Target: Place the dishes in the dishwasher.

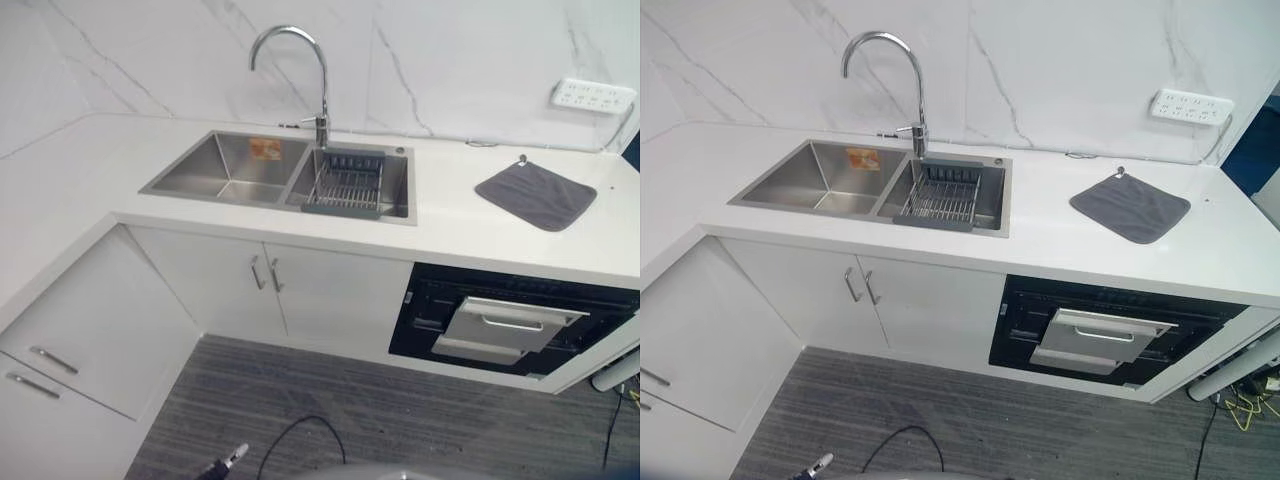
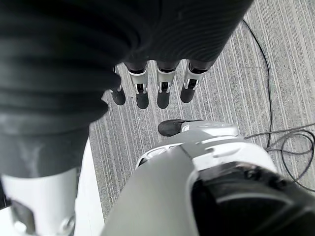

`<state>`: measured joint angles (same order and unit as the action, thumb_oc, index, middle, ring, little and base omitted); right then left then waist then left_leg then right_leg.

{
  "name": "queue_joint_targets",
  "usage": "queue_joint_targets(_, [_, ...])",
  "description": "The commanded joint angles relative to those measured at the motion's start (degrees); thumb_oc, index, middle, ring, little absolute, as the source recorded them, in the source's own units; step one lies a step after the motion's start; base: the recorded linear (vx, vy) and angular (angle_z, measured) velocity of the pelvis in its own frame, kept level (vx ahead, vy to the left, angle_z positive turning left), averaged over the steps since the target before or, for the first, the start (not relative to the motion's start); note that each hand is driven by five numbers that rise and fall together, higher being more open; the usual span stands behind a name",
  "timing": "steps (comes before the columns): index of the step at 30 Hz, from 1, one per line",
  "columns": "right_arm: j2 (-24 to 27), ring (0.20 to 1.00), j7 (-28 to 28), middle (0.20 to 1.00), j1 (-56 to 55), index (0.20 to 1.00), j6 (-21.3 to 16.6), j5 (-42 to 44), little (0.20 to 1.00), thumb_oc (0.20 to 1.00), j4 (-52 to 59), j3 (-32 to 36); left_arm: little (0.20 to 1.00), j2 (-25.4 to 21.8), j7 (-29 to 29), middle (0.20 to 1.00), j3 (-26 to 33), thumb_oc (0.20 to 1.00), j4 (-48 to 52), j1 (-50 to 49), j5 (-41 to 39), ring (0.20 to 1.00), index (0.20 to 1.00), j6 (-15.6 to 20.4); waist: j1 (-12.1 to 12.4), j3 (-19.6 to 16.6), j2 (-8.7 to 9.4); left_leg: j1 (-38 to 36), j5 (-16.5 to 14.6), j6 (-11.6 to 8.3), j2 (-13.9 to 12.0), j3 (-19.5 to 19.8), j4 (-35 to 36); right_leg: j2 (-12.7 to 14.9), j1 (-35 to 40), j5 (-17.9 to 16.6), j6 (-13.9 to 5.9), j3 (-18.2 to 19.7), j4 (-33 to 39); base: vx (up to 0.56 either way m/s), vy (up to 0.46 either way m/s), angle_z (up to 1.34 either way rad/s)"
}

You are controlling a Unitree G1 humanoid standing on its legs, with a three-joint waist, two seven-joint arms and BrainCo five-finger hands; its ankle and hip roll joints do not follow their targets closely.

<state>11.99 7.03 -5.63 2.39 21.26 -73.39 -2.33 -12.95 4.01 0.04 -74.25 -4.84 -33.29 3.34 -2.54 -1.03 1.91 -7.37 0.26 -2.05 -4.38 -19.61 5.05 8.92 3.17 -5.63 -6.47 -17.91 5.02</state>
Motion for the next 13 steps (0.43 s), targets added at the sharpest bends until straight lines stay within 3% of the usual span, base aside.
queue_joint_targets(1, [1.8,1.000,0.5,1.000,4.3,1.000,3.4,-1.5,1.000,1.000,0.4,0.4,1.000,-0.1,-1.1,1.000,1.1,1.000,0.6,5.1,2.6,1.000,1.000,1.2,0.2,4.1,-0.77,0.0,-1.5,-2.05,-2.1,3.3,-0.1,0.1,3.7,3.4,-1.98,0.5,-0.3,0.03,-0.114,-0.06])
queue_joint_targets(4, [1.9,1.000,0.2,1.000,4.5,1.000,4.0,-5.7,1.000,1.000,-0.5,-0.8,1.000,0.0,-1.2,1.000,1.5,1.000,0.3,4.6,3.4,1.000,1.000,1.0,0.3,3.7,-0.86,-0.9,-1.6,-2.16,-2.5,3.0,-0.1,-0.8,4.7,4.4,-1.24,0.3,-0.3,0.03,-0.104,-0.04])
queue_joint_targets(13, [2.3,1.000,-0.6,1.000,4.5,1.000,6.9,-7.0,1.000,1.000,-1.9,-0.5,1.000,1.2,0.1,1.000,1.0,1.000,-0.6,3.8,5.2,1.000,1.000,0.1,0.0,3.4,-1.21,-2.0,-1.5,-2.51,-3.1,4.5,-0.1,-2.2,5.9,5.4,-0.33,2.2,0.0,0.03,-0.038,-0.01])
